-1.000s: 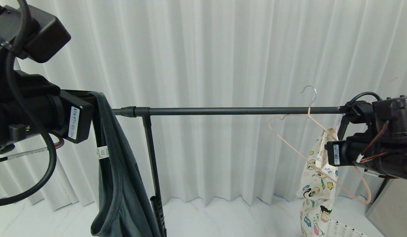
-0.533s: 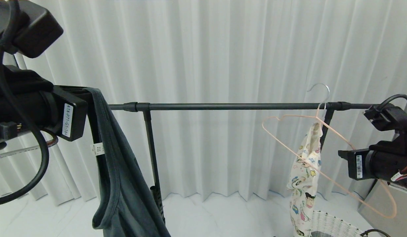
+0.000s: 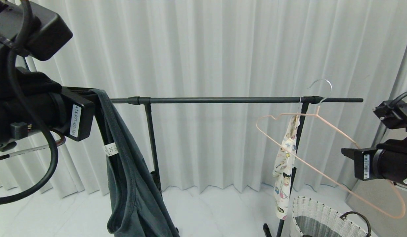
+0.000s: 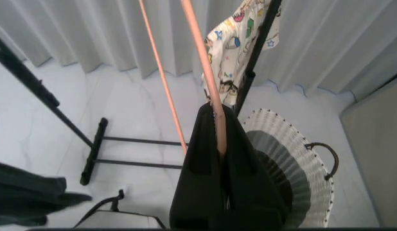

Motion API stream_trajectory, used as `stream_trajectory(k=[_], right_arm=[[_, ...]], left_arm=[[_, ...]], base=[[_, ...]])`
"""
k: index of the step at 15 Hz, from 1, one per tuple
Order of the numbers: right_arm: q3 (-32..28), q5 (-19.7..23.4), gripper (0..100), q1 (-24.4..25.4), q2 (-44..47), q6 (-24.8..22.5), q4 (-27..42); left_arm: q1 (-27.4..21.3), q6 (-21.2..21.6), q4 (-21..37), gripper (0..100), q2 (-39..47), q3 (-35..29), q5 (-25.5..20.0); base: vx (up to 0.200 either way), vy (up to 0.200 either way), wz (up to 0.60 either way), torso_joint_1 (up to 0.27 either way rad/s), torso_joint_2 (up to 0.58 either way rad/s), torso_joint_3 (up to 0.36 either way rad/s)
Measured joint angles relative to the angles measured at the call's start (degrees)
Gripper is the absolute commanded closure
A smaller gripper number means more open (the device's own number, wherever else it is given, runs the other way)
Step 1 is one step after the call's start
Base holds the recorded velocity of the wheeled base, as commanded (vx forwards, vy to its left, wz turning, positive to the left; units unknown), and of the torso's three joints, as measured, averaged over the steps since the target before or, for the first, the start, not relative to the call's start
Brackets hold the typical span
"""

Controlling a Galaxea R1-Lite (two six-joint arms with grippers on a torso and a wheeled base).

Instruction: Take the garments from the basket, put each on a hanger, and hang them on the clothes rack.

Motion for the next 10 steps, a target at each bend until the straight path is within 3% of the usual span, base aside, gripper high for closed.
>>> stream_trajectory(k=[3,7,10], right_arm=[[0.1,0.1,100,1.9,-0.9,0.3,0.7],[1.6,3.6,100,8.3,-3.5,1.6,1.0],[5.1,7.3,100,16.0,-8.1,3.4,0.6]], left_arm=[[0.0,0.0,0.0,100,0.0,0.8,0.0],[0.0,-0.6,-0.2,100,0.4,3.6,-0.1],[0.5,-1.5,-0.3,100,2.9,4.9,0.2]], base=[[-0.2,0.0,0.0,0.001,0.0,0.004],[0.0,0.0,0.0,0.0,0.0,0.0],[0.0,0.0,0.0,0.0,0.0,0.0]])
